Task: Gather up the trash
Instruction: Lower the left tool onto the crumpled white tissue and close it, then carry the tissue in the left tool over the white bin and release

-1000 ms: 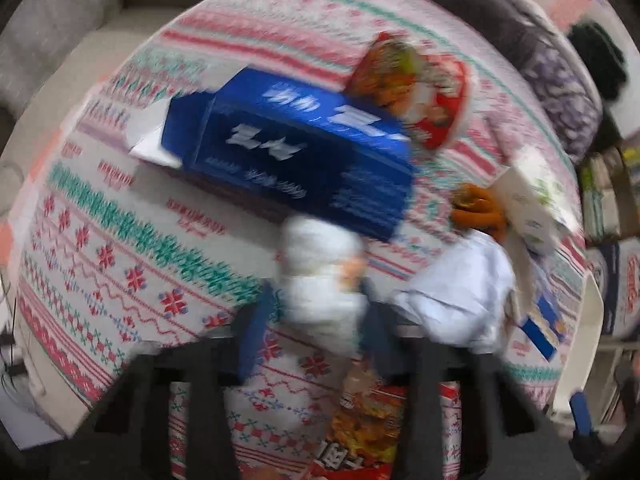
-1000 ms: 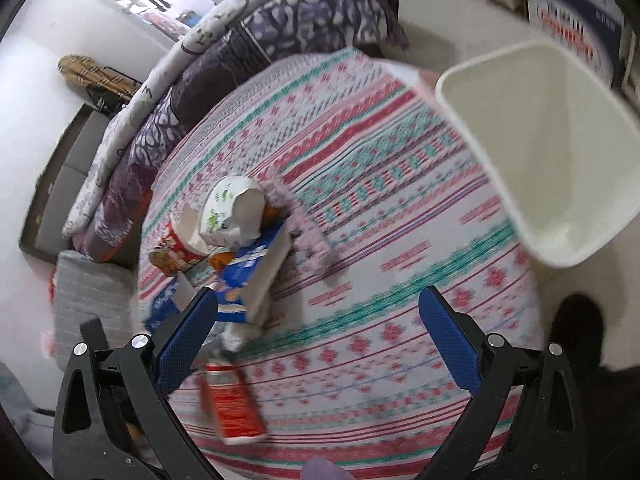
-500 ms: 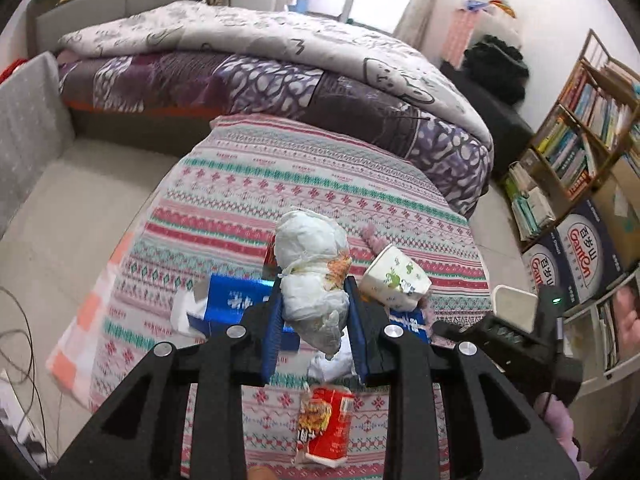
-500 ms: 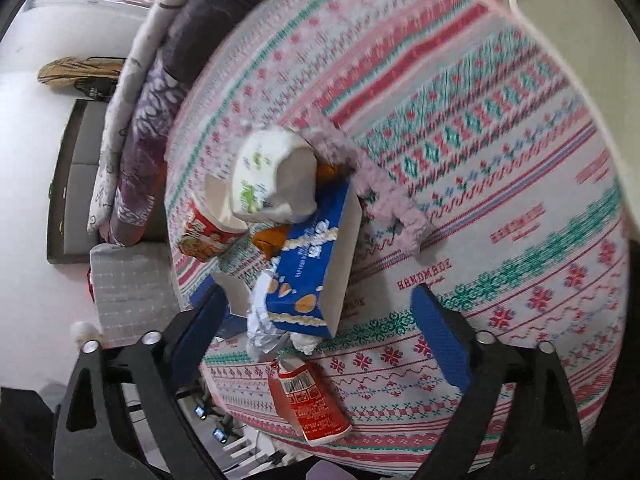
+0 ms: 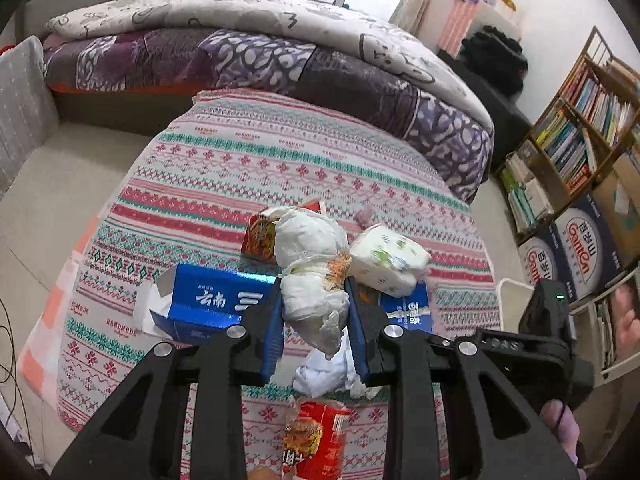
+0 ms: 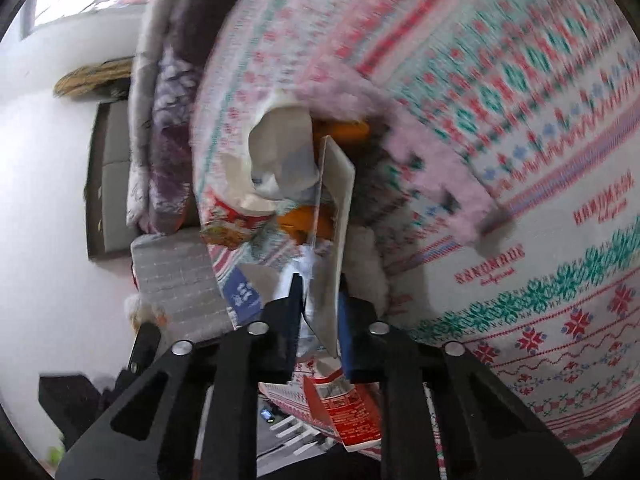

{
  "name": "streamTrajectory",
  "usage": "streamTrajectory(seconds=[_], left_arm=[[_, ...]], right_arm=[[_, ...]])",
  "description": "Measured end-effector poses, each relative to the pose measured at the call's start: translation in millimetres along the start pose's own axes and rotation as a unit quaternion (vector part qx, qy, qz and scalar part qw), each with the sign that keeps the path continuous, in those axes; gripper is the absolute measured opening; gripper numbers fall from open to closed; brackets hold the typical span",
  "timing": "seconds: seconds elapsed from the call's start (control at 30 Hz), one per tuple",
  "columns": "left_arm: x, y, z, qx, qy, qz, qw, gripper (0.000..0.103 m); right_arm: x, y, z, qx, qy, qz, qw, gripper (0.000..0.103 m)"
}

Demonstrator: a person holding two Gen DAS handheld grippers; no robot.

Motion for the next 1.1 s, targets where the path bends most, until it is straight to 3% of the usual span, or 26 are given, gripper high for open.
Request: streamTrajectory(seconds=[0.2,0.43,0.8,1.1], left_arm=[[-7,3,6,0.006,0.01,0.028,0.9995,0.029],[-14,2,17,0.027,0.044,0.065,0.9966,0.03],[-7,-6,44,0.059,0.092,0.107,0.9882,0.03],[-7,-7,71,0.077,0.09,0.124,0.9851,0.031]], right_arm=[[-31,-11,-40,-0.113,-0.033,0.062,0.991,0.013],[-63,-21,-66,-0.212,-0.094,0.144,0.962,0.013],[-94,-28,-75,-0.285,-0.169,0.229,0.915,0.013],[-114,-31,-75,-0.303,-0.2,0.27,0.892,0.013]])
Point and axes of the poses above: each gripper's, at about its wrist camera, not at the fingertips, and x roughly the way its jaws point, z to its right, y to its top, the point moved 5 cm from there along x, roughly the way its jaws point, and after that the axes turned 6 degrees about -z, right-handed, at the moved point
